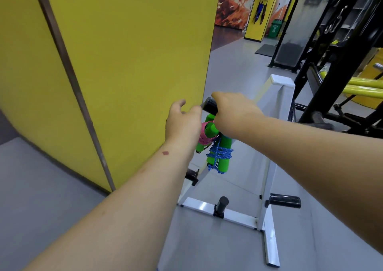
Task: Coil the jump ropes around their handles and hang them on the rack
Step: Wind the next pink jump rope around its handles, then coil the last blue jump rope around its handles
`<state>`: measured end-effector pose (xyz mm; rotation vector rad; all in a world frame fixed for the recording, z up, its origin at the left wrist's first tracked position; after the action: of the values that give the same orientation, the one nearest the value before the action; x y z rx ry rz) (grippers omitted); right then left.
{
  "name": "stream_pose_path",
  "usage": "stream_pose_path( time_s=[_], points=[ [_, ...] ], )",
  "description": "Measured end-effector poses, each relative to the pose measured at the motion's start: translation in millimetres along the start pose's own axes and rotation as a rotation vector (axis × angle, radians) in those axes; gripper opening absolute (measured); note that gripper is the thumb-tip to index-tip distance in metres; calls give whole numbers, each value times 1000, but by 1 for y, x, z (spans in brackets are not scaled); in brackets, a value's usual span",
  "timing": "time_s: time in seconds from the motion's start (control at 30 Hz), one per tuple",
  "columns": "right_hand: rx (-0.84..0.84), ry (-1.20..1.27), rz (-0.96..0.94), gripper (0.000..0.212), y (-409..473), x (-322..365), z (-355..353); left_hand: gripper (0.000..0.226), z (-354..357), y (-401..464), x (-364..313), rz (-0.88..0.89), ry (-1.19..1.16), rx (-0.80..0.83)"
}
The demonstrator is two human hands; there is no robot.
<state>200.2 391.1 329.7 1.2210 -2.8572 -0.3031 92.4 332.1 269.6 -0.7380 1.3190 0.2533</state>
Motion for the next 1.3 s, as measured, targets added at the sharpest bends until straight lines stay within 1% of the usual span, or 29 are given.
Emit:
stream_pose_path(
  time_s=[0.07,0.13,0.2,0.27,0.37,0.43,0.67,0.77,0.83,1.03,1.3],
  points=[
    [-40,72,8,24,-11,20,1,47,-17,-15,0,43,41,-35],
    [-80,120,-16,38,-25,45,9,44,-40,-32,6,74,100,-79],
    [-109,152,-63,44,-40,71,20,46,-62,-43,16,90,152,-110],
    [-107,189,-113,48,-55,100,34,49,-84,-51,33,101,216,-156],
    [-99,248,-147,59,-71,137,59,50,-117,-58,70,86,321,-228],
    [-57,286,-146,63,-81,158,82,51,-139,-60,101,68,378,-266],
    [122,299,-155,68,-120,204,192,52,-210,-55,222,-71,611,-343],
    [175,281,-171,68,-135,215,237,54,-232,-45,265,-166,694,-372],
    [210,281,-183,67,-141,222,267,55,-244,-36,288,-195,735,-383],
    [326,286,-178,65,-141,233,344,54,-266,2,350,-259,840,-355],
    [470,296,-231,67,-136,257,436,56,-279,58,426,-314,940,-275]
  ],
)
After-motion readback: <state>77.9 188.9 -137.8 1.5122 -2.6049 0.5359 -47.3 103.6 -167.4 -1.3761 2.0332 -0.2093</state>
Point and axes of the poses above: each hand's wrist, its own y-axis towards the middle knuckle, its own z-axis out of the palm, x = y × z, the point moved 3 cm from there along y, towards the middle knuckle, and after that the axes turned 13 degrees about -z, right-handed, at the moved point
